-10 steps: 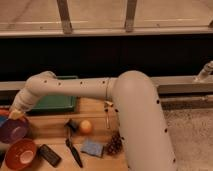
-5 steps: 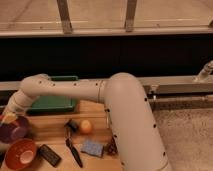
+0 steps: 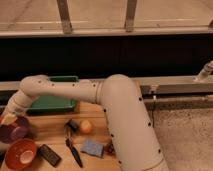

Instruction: Place pepper in purple bowl

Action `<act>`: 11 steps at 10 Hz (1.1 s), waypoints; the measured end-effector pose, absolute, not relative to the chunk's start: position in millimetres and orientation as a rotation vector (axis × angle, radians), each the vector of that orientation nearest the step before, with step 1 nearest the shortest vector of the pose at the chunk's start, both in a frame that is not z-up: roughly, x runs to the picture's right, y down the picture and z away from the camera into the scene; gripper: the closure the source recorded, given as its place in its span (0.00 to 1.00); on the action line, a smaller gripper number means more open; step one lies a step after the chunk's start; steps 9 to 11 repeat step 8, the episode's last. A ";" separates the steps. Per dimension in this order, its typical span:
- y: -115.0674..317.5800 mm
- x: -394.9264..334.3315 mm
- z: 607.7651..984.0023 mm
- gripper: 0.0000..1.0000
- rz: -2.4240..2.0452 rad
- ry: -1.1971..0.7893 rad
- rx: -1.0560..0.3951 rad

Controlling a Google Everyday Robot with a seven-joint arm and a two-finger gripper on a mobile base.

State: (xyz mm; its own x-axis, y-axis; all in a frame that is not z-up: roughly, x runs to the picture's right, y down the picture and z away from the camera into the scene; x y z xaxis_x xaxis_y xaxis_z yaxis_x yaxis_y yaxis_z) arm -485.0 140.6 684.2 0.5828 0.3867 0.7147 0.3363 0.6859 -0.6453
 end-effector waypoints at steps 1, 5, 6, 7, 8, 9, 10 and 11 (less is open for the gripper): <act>140.4 -485.1 683.8 0.29 0.034 -0.981 -0.850; 139.7 -484.1 684.5 0.29 0.036 -0.980 -0.850; 140.2 -484.9 684.0 0.29 0.034 -0.981 -0.850; 140.7 -485.6 683.5 0.29 0.033 -0.981 -0.851; 141.2 -485.7 683.7 0.29 0.033 -0.981 -0.852; 141.2 -485.7 683.7 0.29 0.033 -0.981 -0.852; 141.2 -485.7 683.7 0.29 0.033 -0.981 -0.852; 141.2 -485.7 683.7 0.29 0.033 -0.981 -0.852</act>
